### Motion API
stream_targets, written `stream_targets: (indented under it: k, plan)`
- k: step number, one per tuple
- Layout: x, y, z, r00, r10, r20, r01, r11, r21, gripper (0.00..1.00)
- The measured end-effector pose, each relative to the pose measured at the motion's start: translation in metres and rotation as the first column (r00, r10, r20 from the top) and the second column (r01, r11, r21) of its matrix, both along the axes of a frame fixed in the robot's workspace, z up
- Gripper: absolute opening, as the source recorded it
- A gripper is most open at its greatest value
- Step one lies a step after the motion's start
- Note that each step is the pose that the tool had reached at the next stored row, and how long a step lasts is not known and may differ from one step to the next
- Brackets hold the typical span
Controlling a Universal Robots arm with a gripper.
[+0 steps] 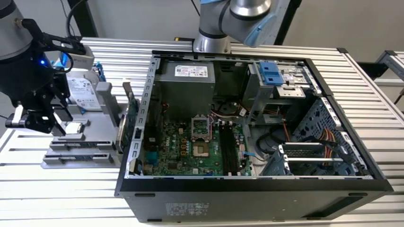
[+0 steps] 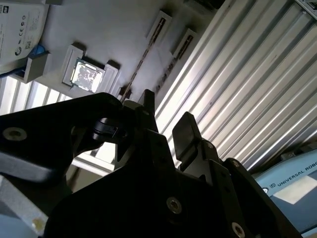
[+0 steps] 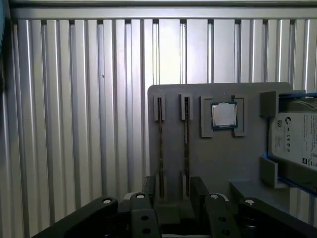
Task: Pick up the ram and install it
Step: 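Pick up the ram and move it above insertion slot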
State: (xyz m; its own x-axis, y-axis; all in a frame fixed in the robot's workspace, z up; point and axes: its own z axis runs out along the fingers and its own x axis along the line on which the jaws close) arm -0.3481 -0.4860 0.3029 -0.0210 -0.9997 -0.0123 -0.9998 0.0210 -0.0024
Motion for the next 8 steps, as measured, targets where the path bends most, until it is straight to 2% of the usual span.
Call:
stream_targets:
  k: [8]
  plan:
    - [-0.0006,0.0,-0.0095,1.0,0.001,0.0001,-0.001,1.0,0.0001,1.0]
